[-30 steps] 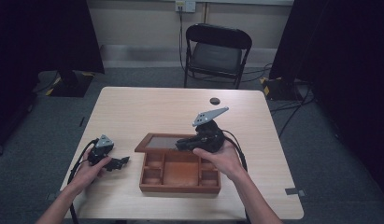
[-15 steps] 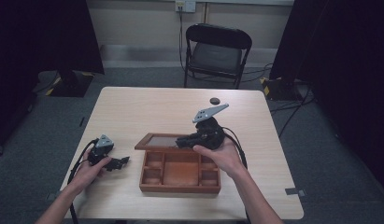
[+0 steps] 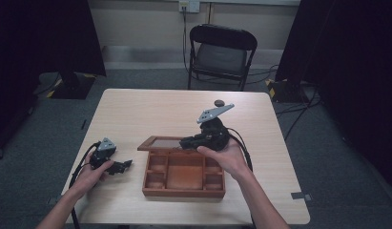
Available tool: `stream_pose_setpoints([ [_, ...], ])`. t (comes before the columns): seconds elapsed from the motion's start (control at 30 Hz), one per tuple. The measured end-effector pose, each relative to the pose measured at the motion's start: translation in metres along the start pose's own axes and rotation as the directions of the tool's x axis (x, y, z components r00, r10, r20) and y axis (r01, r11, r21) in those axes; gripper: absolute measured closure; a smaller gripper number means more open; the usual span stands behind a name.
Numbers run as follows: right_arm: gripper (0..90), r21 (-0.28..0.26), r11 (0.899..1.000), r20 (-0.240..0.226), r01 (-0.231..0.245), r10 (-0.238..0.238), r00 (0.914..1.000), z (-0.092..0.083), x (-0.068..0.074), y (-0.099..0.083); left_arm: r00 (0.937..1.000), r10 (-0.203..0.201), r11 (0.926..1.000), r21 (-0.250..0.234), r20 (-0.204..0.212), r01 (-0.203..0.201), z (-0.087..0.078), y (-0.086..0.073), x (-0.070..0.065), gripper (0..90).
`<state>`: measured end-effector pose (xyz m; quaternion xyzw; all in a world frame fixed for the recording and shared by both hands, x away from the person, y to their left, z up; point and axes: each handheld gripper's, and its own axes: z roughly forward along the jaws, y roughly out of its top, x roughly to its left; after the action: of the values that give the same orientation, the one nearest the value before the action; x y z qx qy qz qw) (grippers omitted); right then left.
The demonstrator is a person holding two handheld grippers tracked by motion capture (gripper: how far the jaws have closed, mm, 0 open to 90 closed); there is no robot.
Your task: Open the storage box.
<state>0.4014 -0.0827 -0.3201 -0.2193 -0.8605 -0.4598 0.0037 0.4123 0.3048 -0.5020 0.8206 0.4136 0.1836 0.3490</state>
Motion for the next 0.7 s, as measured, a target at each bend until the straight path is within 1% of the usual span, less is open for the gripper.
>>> stream_pose_setpoints([
  [0.37, 82.1, -0.011, 1.000, -0.001, -0.006, 0.006, 1.0000, -0.0010, -0.0031, 0.0026, 1.0000, -0.004, 1.0000, -0.003, 0.001, 0.004, 0.0002, 0.0000, -0.0003, 7.5],
  [0.47, 82.1, -0.012, 1.000, -0.002, -0.008, 0.008, 1.0000, -0.0013, -0.0037, 0.0033, 1.0000, 0.000, 1.0000, 0.000, 0.000, 0.000, 0.0000, 0.0000, 0.0000, 7.5],
  [0.5, 82.1, -0.011, 1.000, -0.001, -0.008, 0.008, 1.0000, -0.0014, -0.0039, 0.0036, 1.0000, -0.004, 1.0000, -0.003, 0.000, 0.004, 0.0002, 0.0000, -0.0003, 7.5],
  [0.7, 82.1, -0.014, 1.000, 0.005, -0.014, 0.014, 0.9999, -0.0019, -0.0049, 0.0054, 1.0000, -0.002, 1.0000, -0.001, 0.000, 0.002, 0.0001, 0.0000, -0.0001, 7.5],
])
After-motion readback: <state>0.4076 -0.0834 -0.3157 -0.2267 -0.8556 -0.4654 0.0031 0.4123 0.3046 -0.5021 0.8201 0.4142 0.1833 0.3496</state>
